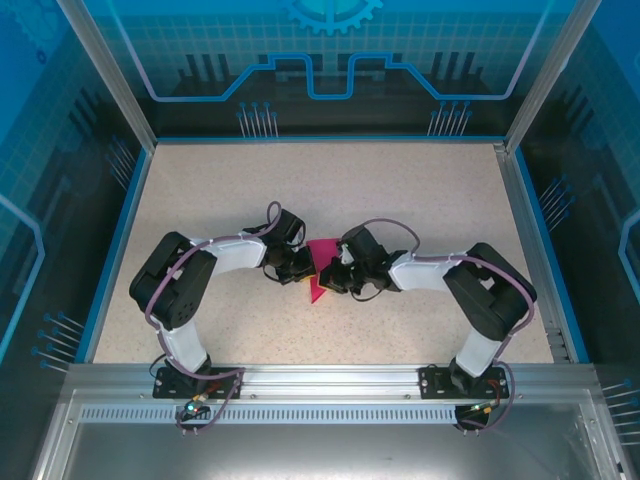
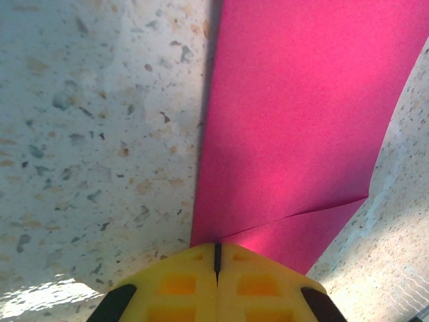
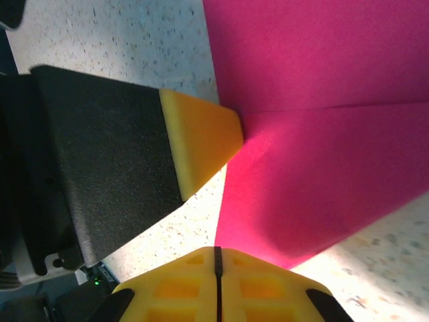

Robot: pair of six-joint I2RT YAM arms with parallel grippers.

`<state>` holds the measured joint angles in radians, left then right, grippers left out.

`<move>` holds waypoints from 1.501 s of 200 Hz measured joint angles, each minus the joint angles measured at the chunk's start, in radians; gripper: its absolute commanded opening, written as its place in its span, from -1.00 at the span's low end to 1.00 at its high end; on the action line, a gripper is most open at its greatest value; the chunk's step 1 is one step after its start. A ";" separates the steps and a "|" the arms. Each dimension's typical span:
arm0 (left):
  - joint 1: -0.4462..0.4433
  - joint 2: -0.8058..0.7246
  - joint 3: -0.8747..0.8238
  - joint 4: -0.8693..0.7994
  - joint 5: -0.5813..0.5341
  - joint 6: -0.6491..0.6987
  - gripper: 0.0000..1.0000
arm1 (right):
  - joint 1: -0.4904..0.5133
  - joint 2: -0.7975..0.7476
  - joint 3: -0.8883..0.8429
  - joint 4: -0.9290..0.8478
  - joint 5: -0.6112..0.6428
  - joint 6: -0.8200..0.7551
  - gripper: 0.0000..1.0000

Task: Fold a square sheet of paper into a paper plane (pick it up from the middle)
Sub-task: Third fold the triangle at the center of the table.

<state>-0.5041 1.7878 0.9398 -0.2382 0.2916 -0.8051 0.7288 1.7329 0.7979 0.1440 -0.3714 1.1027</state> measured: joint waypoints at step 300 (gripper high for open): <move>0.000 0.000 -0.002 0.004 0.000 0.000 -0.93 | 0.074 0.072 0.033 -0.064 -0.022 -0.012 -0.86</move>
<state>-0.5041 1.7882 0.9379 -0.2340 0.2920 -0.8051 0.8024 1.8053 0.8307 0.0795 -0.3935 1.0904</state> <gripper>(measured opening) 0.050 0.073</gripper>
